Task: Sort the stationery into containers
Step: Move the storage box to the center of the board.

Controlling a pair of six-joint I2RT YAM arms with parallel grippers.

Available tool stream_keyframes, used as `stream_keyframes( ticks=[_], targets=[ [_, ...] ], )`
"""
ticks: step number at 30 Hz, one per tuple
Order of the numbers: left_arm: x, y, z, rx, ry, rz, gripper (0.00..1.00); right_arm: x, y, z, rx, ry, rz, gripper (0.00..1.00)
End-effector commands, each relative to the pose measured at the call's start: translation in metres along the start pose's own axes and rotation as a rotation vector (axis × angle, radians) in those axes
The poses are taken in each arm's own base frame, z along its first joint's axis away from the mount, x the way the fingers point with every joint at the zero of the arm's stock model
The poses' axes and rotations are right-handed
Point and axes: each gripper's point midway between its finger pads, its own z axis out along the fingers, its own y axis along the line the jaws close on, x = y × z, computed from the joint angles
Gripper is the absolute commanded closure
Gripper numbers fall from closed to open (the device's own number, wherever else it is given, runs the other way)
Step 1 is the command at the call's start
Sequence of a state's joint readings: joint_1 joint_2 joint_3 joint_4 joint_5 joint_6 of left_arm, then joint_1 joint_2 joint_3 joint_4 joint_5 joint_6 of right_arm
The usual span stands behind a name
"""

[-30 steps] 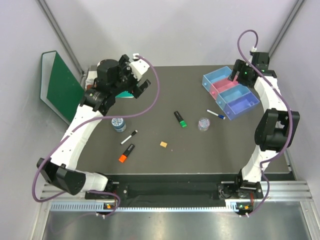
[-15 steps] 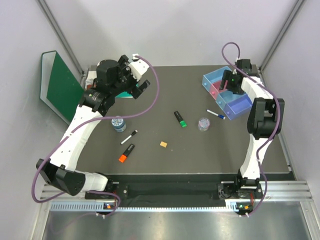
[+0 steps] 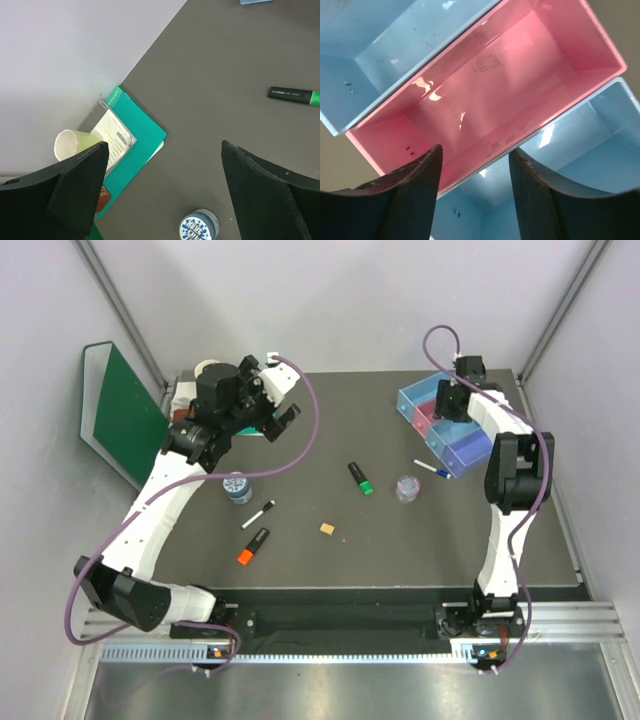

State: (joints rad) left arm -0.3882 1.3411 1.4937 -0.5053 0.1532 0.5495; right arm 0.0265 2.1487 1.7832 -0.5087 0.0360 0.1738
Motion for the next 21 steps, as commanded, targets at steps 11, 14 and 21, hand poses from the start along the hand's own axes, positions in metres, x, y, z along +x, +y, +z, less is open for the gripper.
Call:
stream_keyframes(
  ticks=[11,14,21],
  targets=[
    [-0.002,0.006,-0.016,-0.023,-0.056,-0.043,0.01,-0.02,0.076,-0.004,-0.057,-0.095,-0.258,0.62],
    [0.002,0.007,-0.017,-0.024,-0.052,-0.047,0.01,-0.019,0.093,-0.007,-0.074,-0.105,-0.293,0.62],
    [0.008,0.009,-0.023,-0.037,-0.051,-0.063,0.01,0.005,0.13,-0.016,-0.122,-0.104,-0.454,0.67]
  ],
)
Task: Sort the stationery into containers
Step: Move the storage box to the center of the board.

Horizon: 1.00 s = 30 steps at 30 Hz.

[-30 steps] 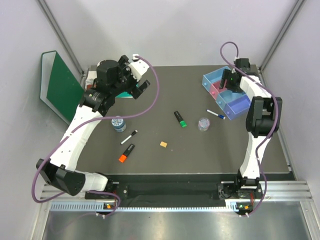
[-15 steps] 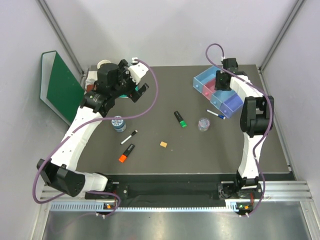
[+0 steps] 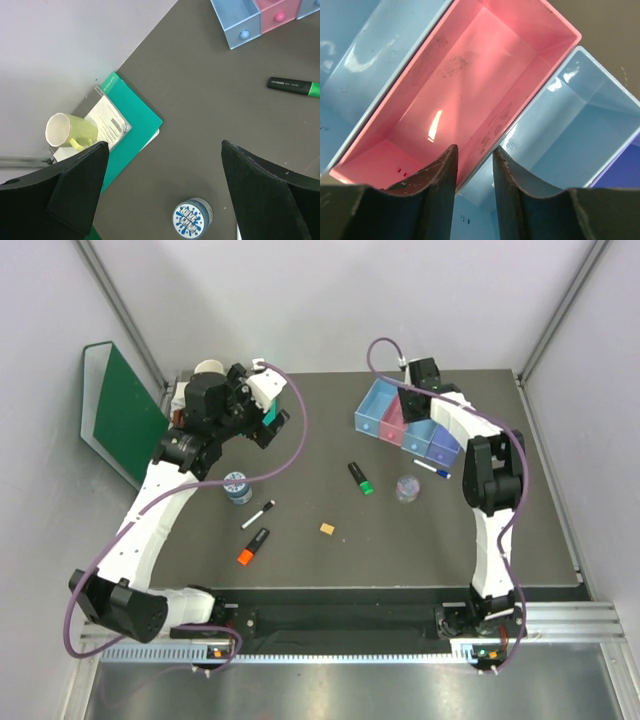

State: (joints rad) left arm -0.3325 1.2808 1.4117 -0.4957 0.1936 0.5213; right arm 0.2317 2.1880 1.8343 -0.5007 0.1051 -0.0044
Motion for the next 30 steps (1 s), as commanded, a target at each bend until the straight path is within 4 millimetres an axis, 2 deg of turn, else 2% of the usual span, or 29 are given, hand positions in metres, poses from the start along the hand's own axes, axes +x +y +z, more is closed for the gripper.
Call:
stream_keyframes(
  ticks=[1,8,16,23,30],
  targets=[
    [-0.011,0.007,-0.012,-0.036,-0.062,-0.02,0.01,-0.021,0.038,-0.014,-0.047,-0.094,-0.143,0.67],
    [0.006,0.009,-0.016,-0.088,-0.053,-0.034,0.01,-0.028,0.075,-0.025,-0.075,-0.139,-0.269,0.66],
    [0.014,0.009,-0.022,-0.104,-0.047,-0.042,0.01,-0.011,0.104,-0.035,-0.116,-0.128,-0.298,0.66],
    [0.019,0.007,-0.026,-0.103,-0.05,-0.049,0.01,-0.005,0.135,-0.055,-0.167,-0.149,-0.309,0.66],
    [0.024,0.004,-0.027,-0.098,-0.045,-0.058,0.01,-0.009,0.153,-0.052,-0.182,-0.155,-0.302,0.66]
  ],
)
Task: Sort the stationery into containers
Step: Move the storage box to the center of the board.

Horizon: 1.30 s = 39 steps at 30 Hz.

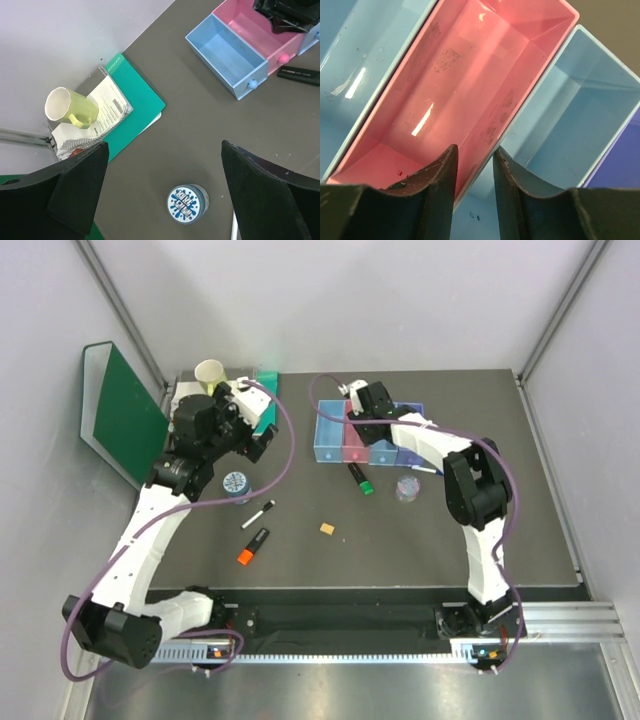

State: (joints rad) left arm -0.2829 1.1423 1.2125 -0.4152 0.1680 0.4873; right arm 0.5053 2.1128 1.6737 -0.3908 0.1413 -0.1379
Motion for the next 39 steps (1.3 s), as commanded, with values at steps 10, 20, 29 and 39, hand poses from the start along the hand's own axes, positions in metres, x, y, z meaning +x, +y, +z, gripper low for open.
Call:
stream_keyframes(
  ticks=[10,20,29,39],
  targets=[
    [-0.011,0.007,-0.009,-0.024,-0.067,-0.019,0.01,-0.042,0.032,-0.025,-0.018,-0.109,0.064,0.67],
    [-0.008,0.01,-0.009,-0.022,-0.067,-0.014,0.01,-0.008,0.036,-0.039,0.04,-0.051,0.161,0.7],
    [-0.01,0.013,-0.01,-0.024,-0.071,-0.016,0.01,0.017,0.045,-0.057,0.051,-0.01,0.185,0.71],
    [-0.021,0.017,-0.012,-0.02,-0.083,-0.005,0.01,0.032,0.074,-0.075,0.035,0.009,0.192,0.73]
  ],
)
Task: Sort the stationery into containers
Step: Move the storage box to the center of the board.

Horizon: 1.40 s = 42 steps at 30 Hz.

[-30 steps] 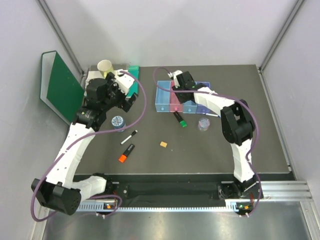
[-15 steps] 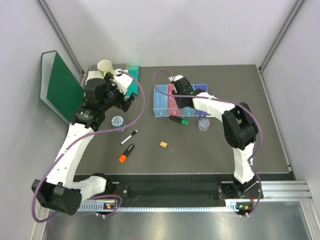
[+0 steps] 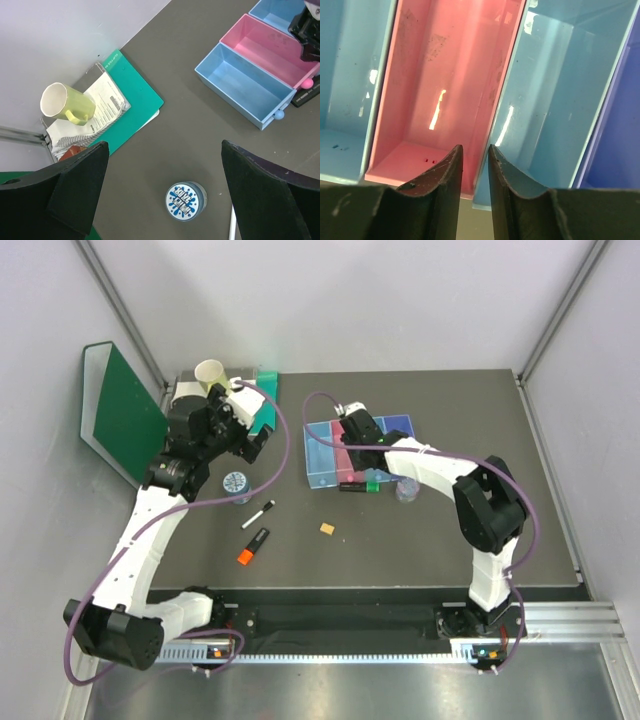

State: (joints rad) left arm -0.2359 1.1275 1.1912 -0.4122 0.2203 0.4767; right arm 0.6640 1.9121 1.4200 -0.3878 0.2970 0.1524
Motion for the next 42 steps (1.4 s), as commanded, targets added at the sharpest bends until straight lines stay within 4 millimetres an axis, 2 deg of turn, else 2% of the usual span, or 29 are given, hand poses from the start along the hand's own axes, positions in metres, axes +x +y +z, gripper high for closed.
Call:
stream_keyframes(
  ticks=[1,6,12,16,21,30,32,35,36,38,39,41,42],
  targets=[
    [-0.029,0.012,-0.009,-0.024,-0.079,0.024,0.01,0.002,0.016,-0.023,-0.023,-0.009,0.028,0.73],
    [-0.031,0.012,-0.008,-0.023,-0.08,0.028,0.01,0.004,0.018,-0.021,-0.024,0.005,0.056,0.77],
    [-0.034,0.016,-0.002,-0.023,-0.072,0.034,0.01,0.022,0.034,-0.026,-0.09,0.083,0.161,0.76],
    [-0.034,0.018,0.002,-0.022,-0.064,0.039,0.01,0.043,0.044,-0.025,-0.118,0.154,0.223,0.76],
    [-0.034,0.017,0.006,-0.008,-0.059,0.032,0.01,0.062,0.046,-0.026,-0.114,0.209,0.284,0.77],
    [-0.035,0.015,0.011,0.01,-0.063,0.027,0.01,0.076,0.056,-0.032,-0.145,0.267,0.348,0.78],
    [-0.034,0.014,0.012,0.015,-0.061,0.024,0.01,0.075,0.056,-0.028,-0.14,0.269,0.342,0.78],
    [-0.033,0.014,0.014,0.019,-0.059,0.02,0.01,0.063,0.054,-0.017,-0.114,0.249,0.331,0.78],
    [-0.034,0.014,0.014,0.018,-0.062,0.016,0.01,0.05,0.051,-0.014,-0.109,0.223,0.34,0.78],
    [-0.034,0.014,0.015,0.016,-0.063,0.011,0.01,0.046,0.049,-0.002,-0.09,0.219,0.335,0.79],
    [-0.035,0.014,0.014,0.016,-0.064,0.008,0.01,0.034,0.044,0.001,-0.079,0.194,0.343,0.79],
    [-0.034,0.014,0.014,0.015,-0.064,0.008,0.01,0.032,0.04,0.014,-0.06,0.197,0.346,0.79],
    [-0.032,0.013,0.014,0.016,-0.059,0.007,0.01,0.023,0.035,0.018,-0.048,0.177,0.356,0.8]
  ],
)
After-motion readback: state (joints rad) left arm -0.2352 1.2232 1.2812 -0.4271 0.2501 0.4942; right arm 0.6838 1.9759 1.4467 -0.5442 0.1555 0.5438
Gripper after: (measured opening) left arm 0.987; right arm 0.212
